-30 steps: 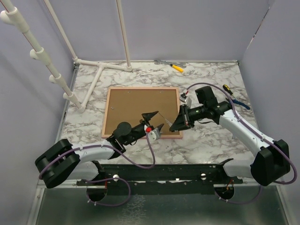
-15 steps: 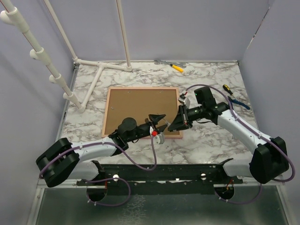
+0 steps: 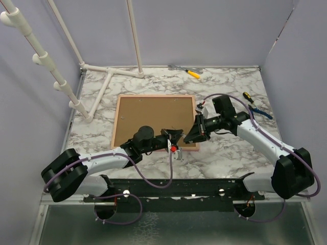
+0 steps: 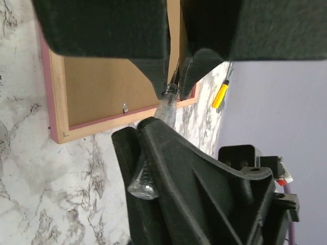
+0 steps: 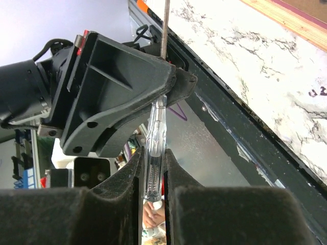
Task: Take the photo out of the frame
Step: Pick up the screwdriver from the center of the board.
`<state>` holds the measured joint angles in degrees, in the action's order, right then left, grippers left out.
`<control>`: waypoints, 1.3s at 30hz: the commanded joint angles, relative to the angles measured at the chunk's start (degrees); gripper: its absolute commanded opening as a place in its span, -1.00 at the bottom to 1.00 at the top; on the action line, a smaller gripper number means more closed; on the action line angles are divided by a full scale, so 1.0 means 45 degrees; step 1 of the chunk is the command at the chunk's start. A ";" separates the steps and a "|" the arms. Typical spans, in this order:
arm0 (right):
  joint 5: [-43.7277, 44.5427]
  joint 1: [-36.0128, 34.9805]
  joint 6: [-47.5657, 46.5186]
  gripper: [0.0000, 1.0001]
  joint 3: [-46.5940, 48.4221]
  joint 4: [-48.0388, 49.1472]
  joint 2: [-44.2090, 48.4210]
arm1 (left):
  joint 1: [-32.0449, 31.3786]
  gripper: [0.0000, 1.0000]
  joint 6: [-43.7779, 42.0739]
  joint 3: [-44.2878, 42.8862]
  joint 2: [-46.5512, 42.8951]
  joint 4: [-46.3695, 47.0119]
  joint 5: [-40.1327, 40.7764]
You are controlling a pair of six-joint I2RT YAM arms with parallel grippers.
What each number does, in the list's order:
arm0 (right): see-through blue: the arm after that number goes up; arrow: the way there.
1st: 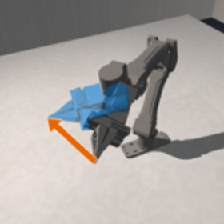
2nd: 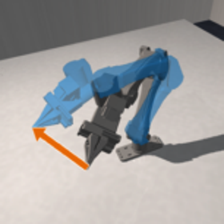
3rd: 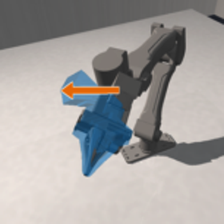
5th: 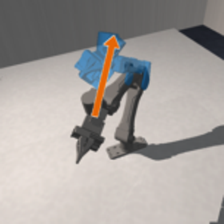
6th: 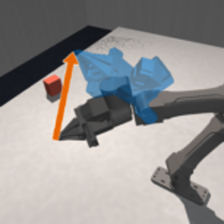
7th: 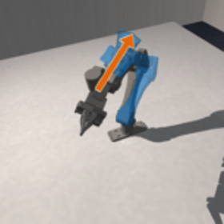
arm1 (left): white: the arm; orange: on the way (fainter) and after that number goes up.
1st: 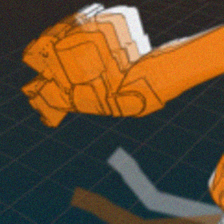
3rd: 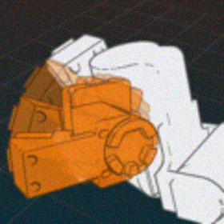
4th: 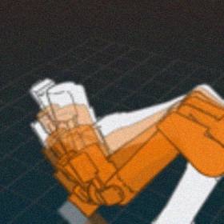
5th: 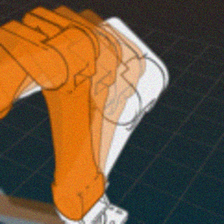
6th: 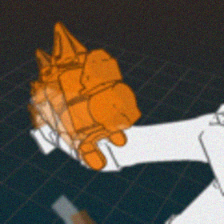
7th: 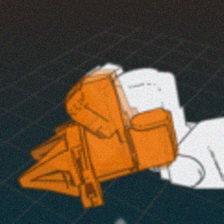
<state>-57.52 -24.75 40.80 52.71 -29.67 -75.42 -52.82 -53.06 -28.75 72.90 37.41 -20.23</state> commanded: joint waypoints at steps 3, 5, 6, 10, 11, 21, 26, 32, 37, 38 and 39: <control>0.0277 -0.0051 -0.0753 0.02 0.0348 -0.0281 0.0174 | -0.0223 -1.00 -0.0027 -0.0225 0.0185 -0.0500 -0.0202; 0.1606 0.0001 -0.1294 0.23 0.0803 -0.0979 0.0440 | -0.0233 -1.00 0.0183 -0.0146 0.0097 -0.0500 -0.0173; 0.2278 0.0043 -0.1527 0.30 0.1060 -0.1270 0.0613 | -0.0235 -1.00 0.0342 -0.0109 0.0036 -0.0500 -0.0124; 0.4724 0.0071 -0.2100 0.58 0.1520 -0.0983 0.1744 | -0.0252 -1.00 0.2587 -0.0328 -0.0064 -0.0500 0.0399; 0.5187 0.0071 -0.2155 0.65 0.1435 -0.0623 0.2119 | -0.0255 -1.00 0.3338 -0.0429 -0.0043 -0.0500 0.0616; 0.8042 0.0071 -0.1839 0.74 -0.1302 0.4844 0.5698 | -0.0294 -1.00 1.1462 -0.1745 0.0252 -0.0774 0.3729; 0.7977 0.0070 -0.2328 0.63 -0.2168 0.6860 0.6114 | -0.0293 -1.00 1.4644 -0.2450 0.0699 -0.0868 0.3435; 0.7078 0.0073 -0.2571 0.45 -0.2498 0.8358 0.5630 | -0.0298 -1.00 1.6125 -0.3015 0.1102 -0.0872 0.2030; 0.7002 0.0068 -0.2795 0.25 -0.2181 0.8080 0.5026 | -0.0289 -1.00 1.6175 -0.2928 0.0959 -0.0948 0.1950; 0.6932 0.0063 -0.2855 0.23 -0.2130 0.7993 0.4905 | -0.0293 -1.00 1.6208 -0.2951 0.0949 -0.1018 0.1938; 0.6796 0.0053 -0.2918 0.23 -0.2073 0.7923 0.4770 | -0.0299 -1.00 1.6254 -0.2979 0.0948 -0.1070 0.1905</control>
<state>-24.93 -24.64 29.67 41.85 4.95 -52.12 -53.78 17.34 -40.86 77.56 33.67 -9.45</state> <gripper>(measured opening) 0.624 0.031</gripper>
